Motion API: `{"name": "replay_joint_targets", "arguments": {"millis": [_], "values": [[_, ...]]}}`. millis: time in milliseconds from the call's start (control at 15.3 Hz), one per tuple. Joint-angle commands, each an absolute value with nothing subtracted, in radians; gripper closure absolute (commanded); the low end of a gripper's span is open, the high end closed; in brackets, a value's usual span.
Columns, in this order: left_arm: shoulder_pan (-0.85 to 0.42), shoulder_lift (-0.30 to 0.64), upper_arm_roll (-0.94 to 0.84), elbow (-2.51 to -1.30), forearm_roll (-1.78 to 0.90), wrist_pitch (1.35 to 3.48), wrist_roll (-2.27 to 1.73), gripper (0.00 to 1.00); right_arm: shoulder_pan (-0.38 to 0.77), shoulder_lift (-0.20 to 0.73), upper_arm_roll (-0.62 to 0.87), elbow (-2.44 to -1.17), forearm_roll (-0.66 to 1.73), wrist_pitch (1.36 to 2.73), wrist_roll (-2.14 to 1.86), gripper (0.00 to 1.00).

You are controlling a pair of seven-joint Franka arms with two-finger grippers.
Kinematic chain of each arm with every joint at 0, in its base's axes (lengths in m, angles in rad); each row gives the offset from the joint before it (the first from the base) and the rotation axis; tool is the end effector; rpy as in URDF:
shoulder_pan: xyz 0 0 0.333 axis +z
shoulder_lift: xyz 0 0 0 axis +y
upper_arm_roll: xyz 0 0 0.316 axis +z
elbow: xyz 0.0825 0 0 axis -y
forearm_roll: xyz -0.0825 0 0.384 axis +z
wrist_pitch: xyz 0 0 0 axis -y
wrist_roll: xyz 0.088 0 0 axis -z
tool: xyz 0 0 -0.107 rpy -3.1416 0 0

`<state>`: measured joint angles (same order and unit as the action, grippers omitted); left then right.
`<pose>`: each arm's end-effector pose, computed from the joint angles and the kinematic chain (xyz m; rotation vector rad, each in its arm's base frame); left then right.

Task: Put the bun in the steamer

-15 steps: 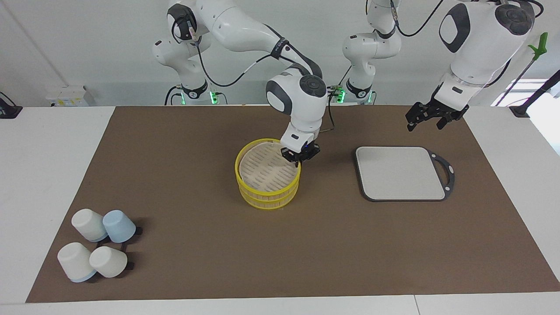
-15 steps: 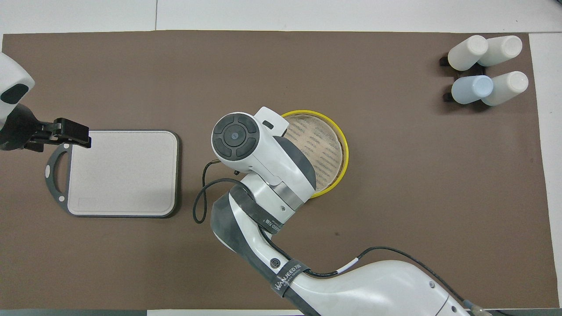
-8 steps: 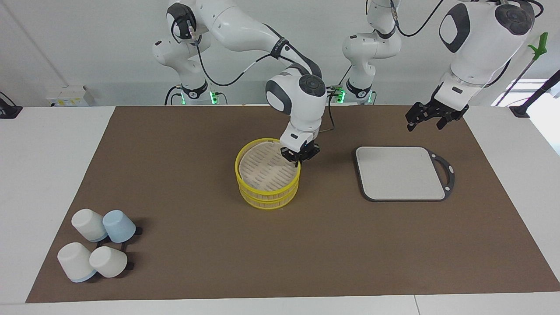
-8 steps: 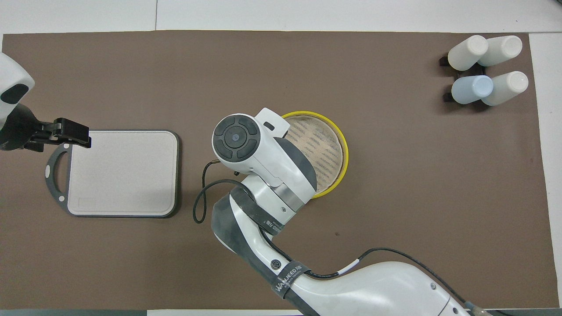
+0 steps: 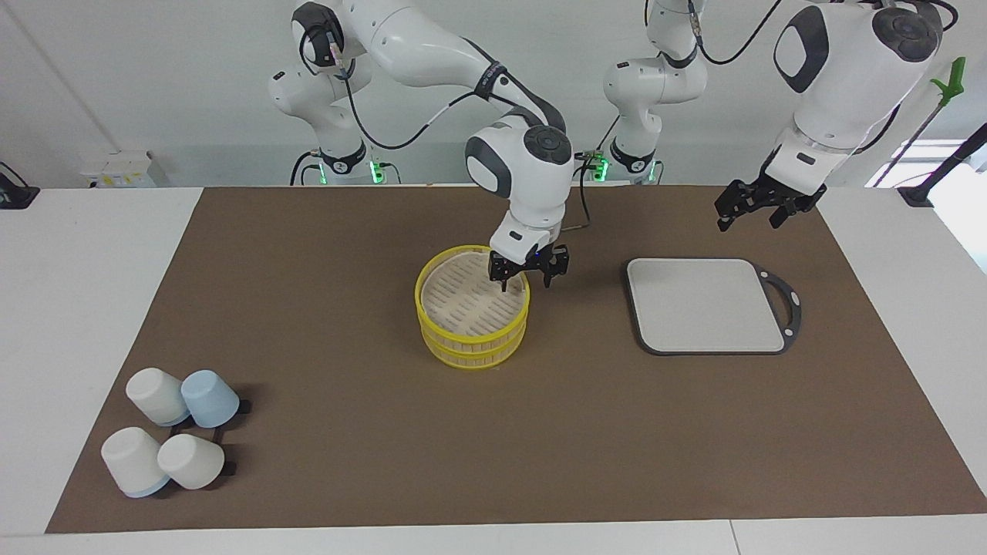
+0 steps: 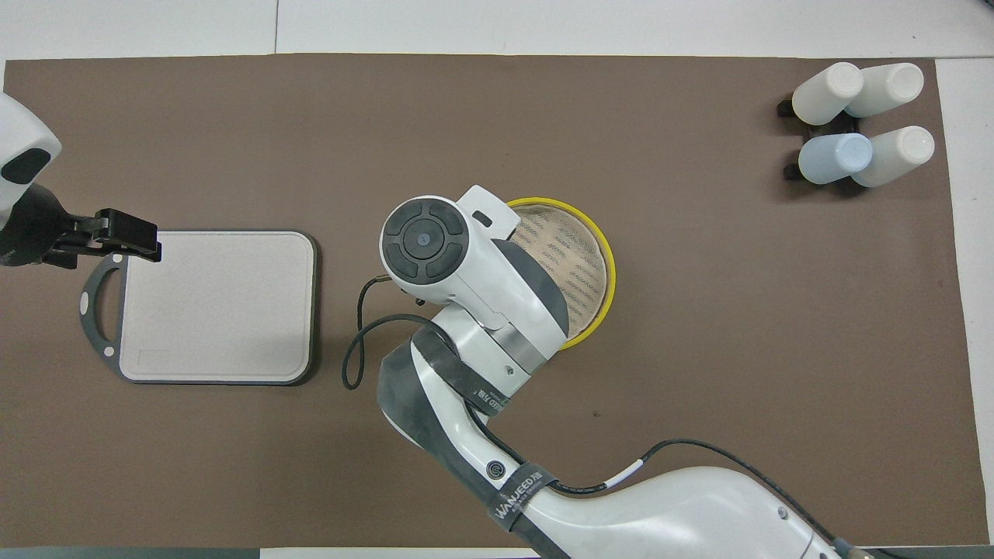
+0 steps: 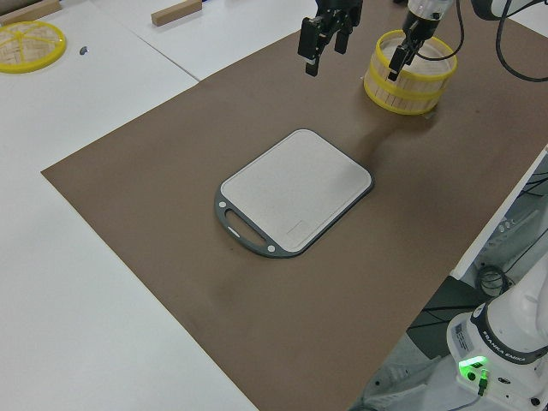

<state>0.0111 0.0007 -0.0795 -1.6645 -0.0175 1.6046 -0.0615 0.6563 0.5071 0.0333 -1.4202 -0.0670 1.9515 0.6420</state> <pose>0.5527 -0.0397 0.5828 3.1265 -0.0090 -0.0963 0.5492 0.4418 0.4078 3.1176 0.1050 0.0748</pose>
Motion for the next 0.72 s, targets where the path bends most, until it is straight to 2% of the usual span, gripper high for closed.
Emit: {"name": "replay_joint_targets", "arguments": {"millis": [0, 654], "values": [[0.020, -0.021, -0.087, -1.680, -0.006, 1.605, -0.057, 0.00, 0.566, 0.415, 0.043, -1.454, -0.066, 1.950, 0.660, 0.00], [0.020, -0.021, -0.086, -1.669, -0.008, 1.609, -0.058, 0.00, 0.204, 0.209, 0.048, -1.456, 0.017, 1.634, 0.325, 0.00]]}}
